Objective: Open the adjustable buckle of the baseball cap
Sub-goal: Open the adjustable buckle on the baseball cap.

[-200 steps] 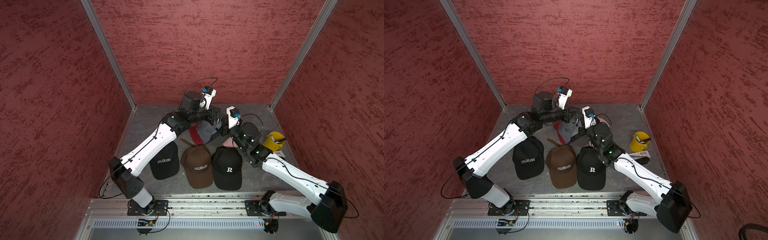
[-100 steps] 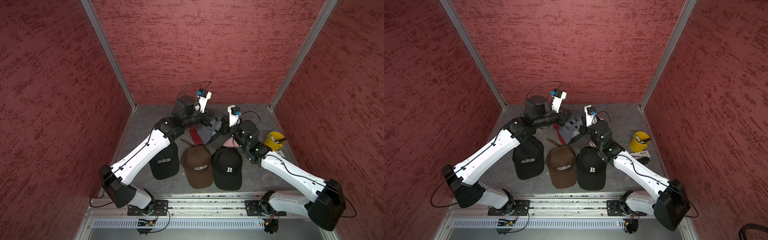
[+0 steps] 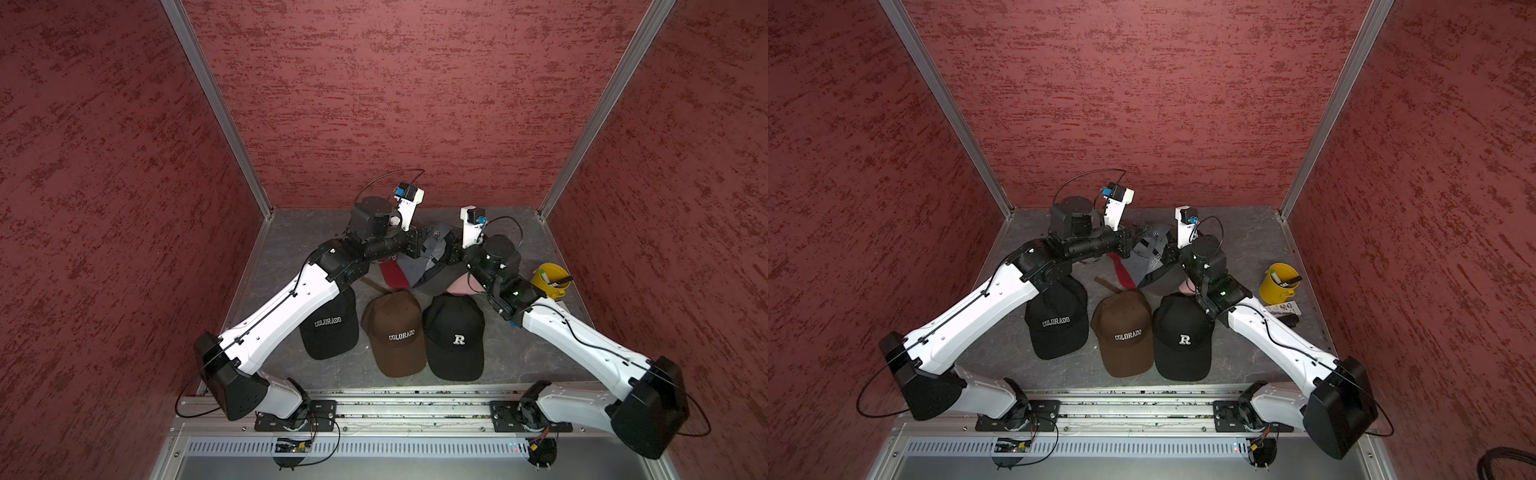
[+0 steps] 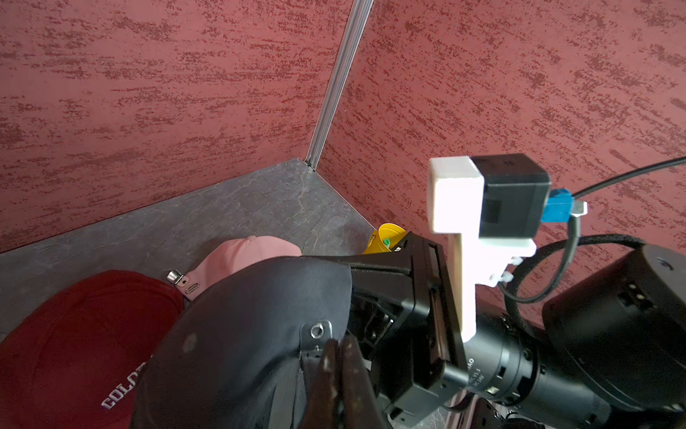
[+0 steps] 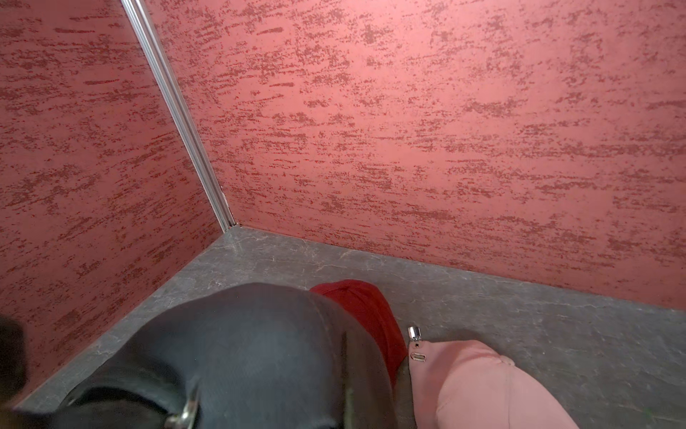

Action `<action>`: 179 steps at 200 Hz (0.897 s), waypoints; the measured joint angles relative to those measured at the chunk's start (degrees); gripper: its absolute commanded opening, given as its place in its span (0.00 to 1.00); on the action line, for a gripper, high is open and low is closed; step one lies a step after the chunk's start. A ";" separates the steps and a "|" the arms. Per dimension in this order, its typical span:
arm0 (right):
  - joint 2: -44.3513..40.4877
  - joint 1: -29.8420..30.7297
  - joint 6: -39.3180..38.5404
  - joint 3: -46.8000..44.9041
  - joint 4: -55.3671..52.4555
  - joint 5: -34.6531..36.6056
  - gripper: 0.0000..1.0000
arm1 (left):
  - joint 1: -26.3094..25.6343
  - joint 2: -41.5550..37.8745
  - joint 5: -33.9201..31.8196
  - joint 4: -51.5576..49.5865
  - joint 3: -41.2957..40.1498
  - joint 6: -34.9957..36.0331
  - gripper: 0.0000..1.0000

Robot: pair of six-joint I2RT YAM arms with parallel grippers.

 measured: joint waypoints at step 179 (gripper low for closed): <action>3.32 -2.21 4.02 4.79 -6.01 -6.32 0.00 | -8.33 -13.33 -13.60 13.31 -18.97 15.10 0.64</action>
